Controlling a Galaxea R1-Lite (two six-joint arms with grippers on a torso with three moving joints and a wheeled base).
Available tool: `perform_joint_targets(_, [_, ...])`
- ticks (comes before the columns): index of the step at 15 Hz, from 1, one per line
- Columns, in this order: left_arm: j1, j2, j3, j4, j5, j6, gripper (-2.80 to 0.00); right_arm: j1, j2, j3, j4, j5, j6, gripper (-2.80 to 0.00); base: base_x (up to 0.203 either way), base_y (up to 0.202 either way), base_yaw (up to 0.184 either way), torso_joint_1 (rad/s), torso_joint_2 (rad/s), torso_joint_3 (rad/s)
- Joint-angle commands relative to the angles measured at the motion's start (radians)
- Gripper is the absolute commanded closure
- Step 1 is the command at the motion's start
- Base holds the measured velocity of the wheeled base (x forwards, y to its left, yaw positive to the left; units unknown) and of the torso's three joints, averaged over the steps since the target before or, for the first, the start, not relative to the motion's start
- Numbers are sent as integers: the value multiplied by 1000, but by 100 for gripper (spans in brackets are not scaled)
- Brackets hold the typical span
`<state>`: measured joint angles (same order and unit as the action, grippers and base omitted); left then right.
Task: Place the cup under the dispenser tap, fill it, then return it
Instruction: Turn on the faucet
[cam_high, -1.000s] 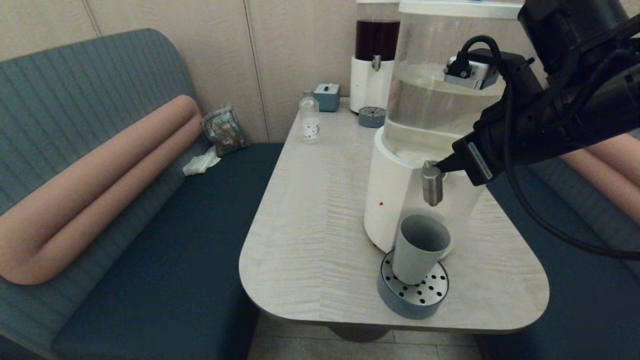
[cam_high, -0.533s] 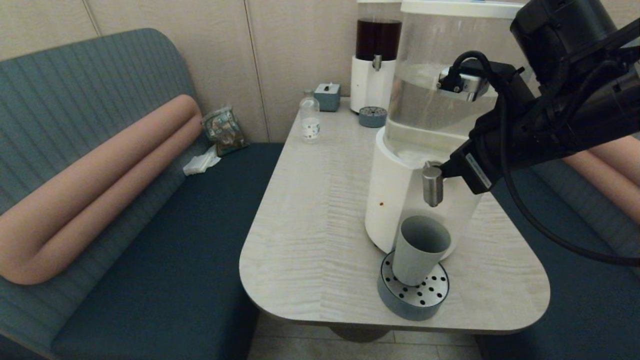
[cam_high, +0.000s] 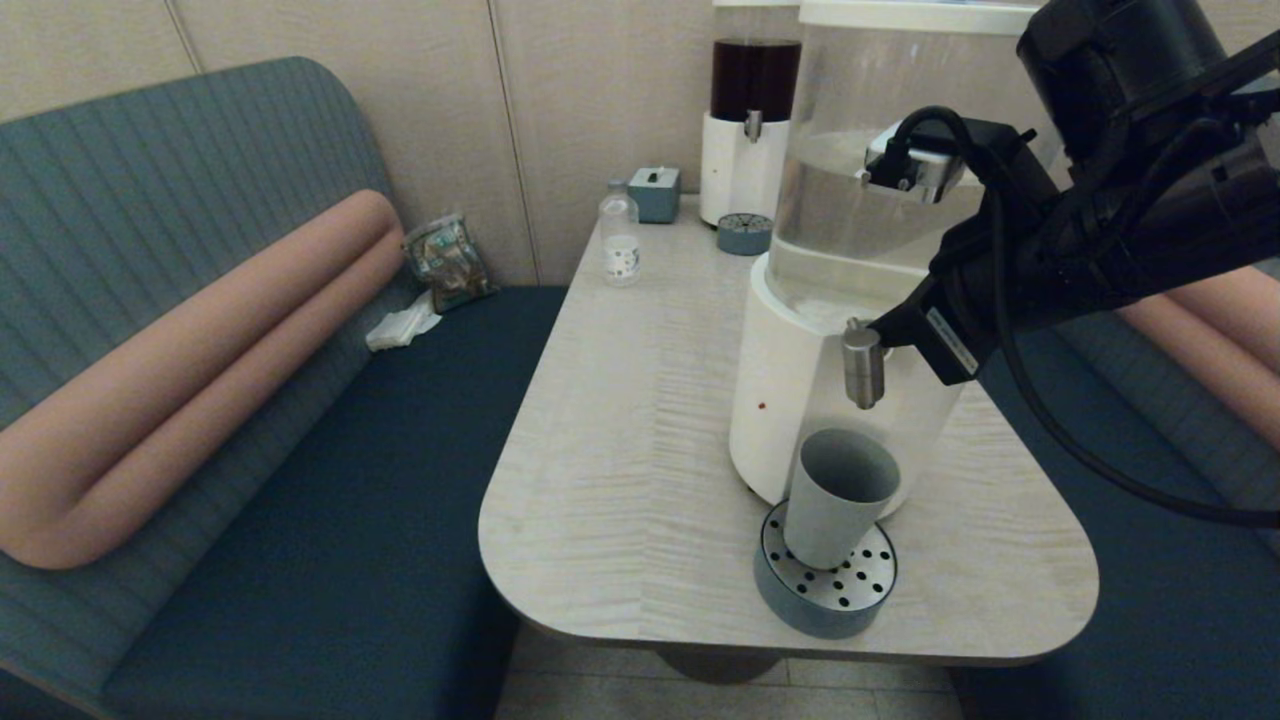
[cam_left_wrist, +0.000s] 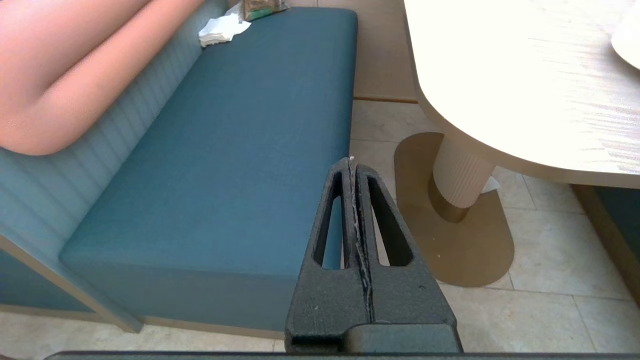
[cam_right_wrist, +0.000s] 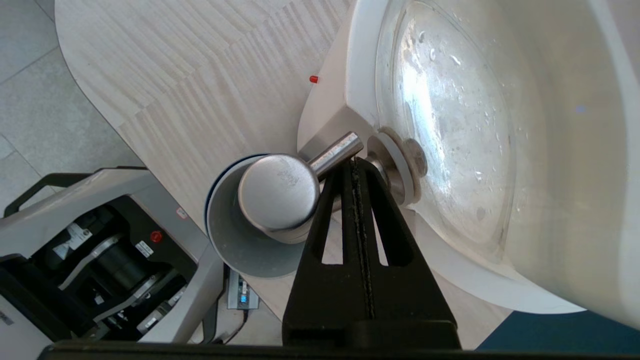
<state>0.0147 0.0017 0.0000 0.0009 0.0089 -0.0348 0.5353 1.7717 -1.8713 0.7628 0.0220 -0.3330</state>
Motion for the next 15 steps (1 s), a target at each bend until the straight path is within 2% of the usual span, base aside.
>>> perform_joint_targets(1, [0,0,0,0,0,0,0,0,5,0,0,-1,-6,0,0,0,0,0,0,0])
perform_joint_targets(11, [0,1,0,0,0,0,0,-49,-145,156,0,-1,-6,0,0,0,0,0,0,0])
perform_joint_targets(15, [1,1,0,0,0,0,0,-64,-181,166,-5,3,11,0,0,0,0,0,0,0])
